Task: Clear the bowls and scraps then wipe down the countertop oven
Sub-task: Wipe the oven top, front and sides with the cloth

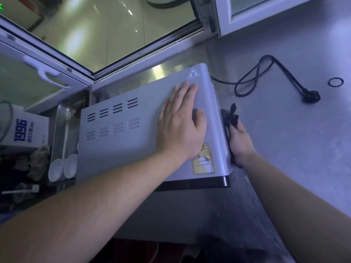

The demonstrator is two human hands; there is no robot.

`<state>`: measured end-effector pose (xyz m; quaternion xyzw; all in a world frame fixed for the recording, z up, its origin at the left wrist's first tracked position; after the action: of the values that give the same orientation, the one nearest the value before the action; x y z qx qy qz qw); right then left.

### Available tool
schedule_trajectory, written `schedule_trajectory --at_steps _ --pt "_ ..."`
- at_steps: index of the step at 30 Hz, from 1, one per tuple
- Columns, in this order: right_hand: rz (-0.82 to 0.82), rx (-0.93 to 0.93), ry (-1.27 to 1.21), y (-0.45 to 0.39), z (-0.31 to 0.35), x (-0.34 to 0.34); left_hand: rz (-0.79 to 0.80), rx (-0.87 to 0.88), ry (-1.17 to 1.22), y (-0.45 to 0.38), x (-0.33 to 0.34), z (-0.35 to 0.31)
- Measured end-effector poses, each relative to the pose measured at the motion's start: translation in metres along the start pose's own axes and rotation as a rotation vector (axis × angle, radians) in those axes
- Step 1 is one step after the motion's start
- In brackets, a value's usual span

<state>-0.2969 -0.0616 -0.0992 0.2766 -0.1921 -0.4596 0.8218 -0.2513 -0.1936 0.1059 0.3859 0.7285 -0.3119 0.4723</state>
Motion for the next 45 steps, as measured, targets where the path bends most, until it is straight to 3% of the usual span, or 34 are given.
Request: schedule_trajectory --at_steps 5,11,14,17,23,30,35,45 --pt "-0.010 -0.029 -0.039 0.044 0.022 -0.004 0.001 0.004 -0.001 0.000 0.000 -0.001" --pt "0.041 -0.363 -0.104 0.099 0.098 0.002 -0.010 0.016 -0.012 0.000 -0.001 -0.002" --pt "0.064 -0.611 -0.004 0.089 0.135 0.012 -0.006 0.057 -0.027 0.001 -0.002 -0.004" --pt "0.051 -0.705 0.049 0.053 0.152 0.020 -0.028 0.049 -0.034 0.000 -0.004 -0.005" --pt "0.108 -0.537 -0.112 -0.010 0.151 0.026 0.005 0.009 -0.018 0.001 0.000 -0.002" --pt "0.024 -0.264 0.001 -0.048 0.082 0.015 0.006 0.007 -0.014 0.001 0.001 -0.001" --pt "-0.006 -0.088 0.041 -0.038 0.034 0.007 0.007 0.002 -0.012 0.001 0.002 0.000" --pt "-0.015 0.067 -0.022 0.038 -0.041 -0.006 -0.011 -0.002 0.013 0.000 -0.001 0.000"
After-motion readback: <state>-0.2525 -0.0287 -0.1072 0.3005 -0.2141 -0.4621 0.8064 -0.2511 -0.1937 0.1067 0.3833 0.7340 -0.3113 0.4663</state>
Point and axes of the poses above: each hand's wrist, its own y-axis away from the middle knuckle, its own x-axis out of the palm, z = x × y, the point moved 10 cm from there along -y, towards the middle knuckle, and after that the axes turned 8 degrees about y, right-handed, at the moved point
